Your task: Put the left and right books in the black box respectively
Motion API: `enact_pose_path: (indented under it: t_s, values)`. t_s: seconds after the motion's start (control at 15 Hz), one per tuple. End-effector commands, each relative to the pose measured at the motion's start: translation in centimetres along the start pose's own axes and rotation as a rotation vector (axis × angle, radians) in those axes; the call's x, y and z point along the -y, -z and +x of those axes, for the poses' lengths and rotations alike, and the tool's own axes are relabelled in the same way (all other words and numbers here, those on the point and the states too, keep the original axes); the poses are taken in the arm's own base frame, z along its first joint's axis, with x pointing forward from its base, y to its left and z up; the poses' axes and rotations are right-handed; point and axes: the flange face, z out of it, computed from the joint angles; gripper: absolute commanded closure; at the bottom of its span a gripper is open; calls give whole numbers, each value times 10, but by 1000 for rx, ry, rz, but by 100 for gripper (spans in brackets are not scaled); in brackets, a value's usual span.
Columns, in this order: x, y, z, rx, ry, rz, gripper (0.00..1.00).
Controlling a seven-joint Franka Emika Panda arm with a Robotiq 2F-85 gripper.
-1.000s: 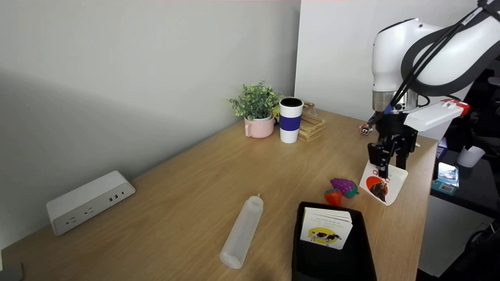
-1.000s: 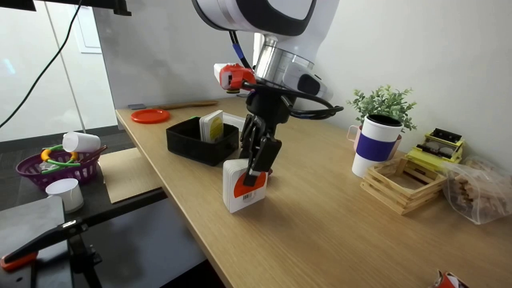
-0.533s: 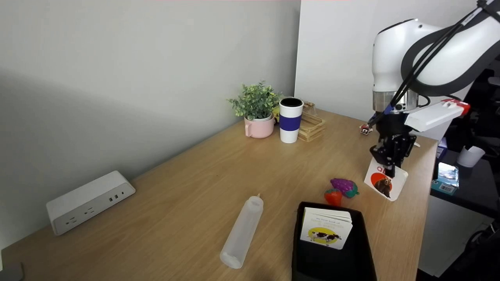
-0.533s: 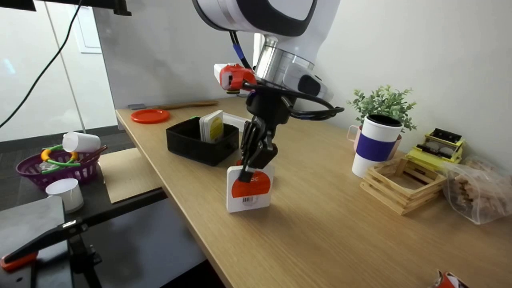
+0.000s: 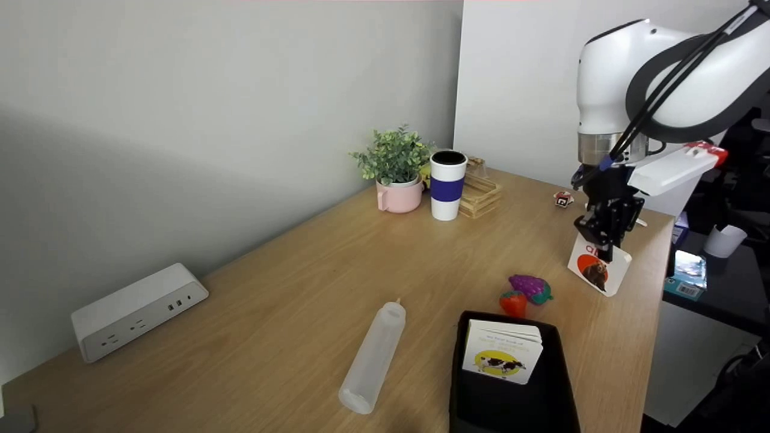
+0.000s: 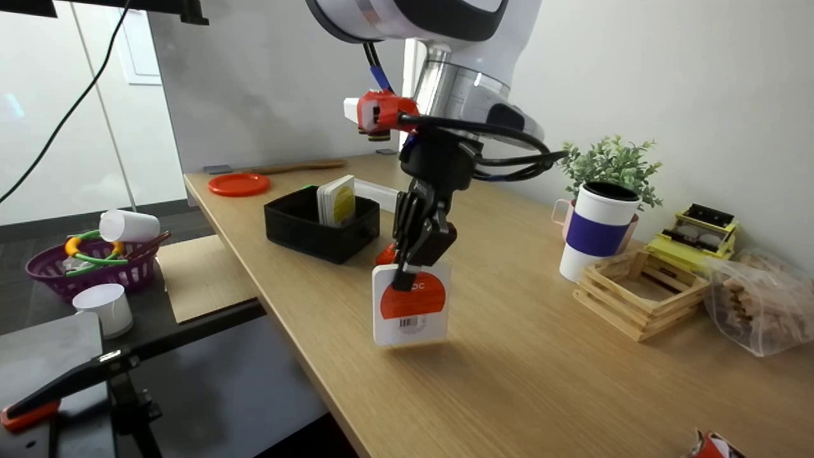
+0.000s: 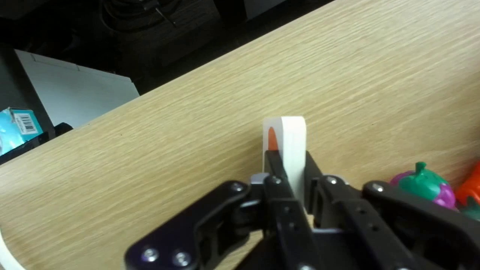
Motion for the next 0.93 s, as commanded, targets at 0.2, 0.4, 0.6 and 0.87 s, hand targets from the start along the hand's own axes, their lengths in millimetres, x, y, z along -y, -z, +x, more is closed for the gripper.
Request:
enact_pose_path:
  t_s: [0.2, 0.4, 0.6, 0.87]
  values:
    - [-6, 27, -21, -18, -39, -47, 96]
    - [0, 34, -26, -25, -86, -35, 96]
    - [17, 37, -34, -34, -94, -40, 96]
    - [47, 35, -49, -30, -17, -108, 96]
